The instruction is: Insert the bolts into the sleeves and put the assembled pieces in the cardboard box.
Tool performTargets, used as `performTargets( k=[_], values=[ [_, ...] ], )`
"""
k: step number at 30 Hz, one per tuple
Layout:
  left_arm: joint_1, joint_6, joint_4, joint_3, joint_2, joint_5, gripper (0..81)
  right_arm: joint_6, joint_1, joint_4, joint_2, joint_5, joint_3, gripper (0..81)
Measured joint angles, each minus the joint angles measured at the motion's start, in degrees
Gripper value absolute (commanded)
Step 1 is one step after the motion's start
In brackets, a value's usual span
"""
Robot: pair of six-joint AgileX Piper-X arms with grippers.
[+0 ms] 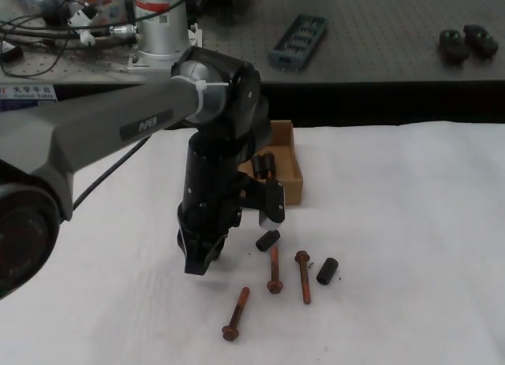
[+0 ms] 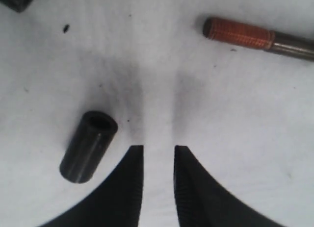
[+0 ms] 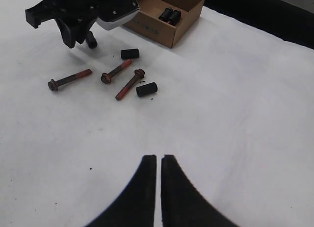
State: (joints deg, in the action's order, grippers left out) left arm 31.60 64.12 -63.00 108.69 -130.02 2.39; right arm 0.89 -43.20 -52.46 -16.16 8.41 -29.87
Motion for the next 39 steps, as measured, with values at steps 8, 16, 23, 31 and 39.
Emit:
performTargets(
  k=[8,16,23,31,39],
  values=[
    [0.0,-1.01,0.0,-0.09,2.03,2.78,16.5,0.0,0.0,0.0,0.0,0.0,0.0,3.9],
    [0.0,-4.16,4.9,-0.09,2.01,2.77,16.5,0.0,0.0,0.0,0.0,0.0,0.0,3.9],
    [0.0,-3.86,8.4,-0.14,2.24,2.56,33.0,0.0,0.0,0.0,0.0,0.0,0.0,3.9],
    [-0.28,-3.64,8.39,-0.14,2.47,2.39,36.5,0.0,0.0,0.0,0.0,0.0,0.0,3.9],
    [-0.78,0.05,8.26,-0.14,2.47,-1.17,36.5,0.0,0.0,0.0,0.0,0.0,0.0,3.9]
  ],
)
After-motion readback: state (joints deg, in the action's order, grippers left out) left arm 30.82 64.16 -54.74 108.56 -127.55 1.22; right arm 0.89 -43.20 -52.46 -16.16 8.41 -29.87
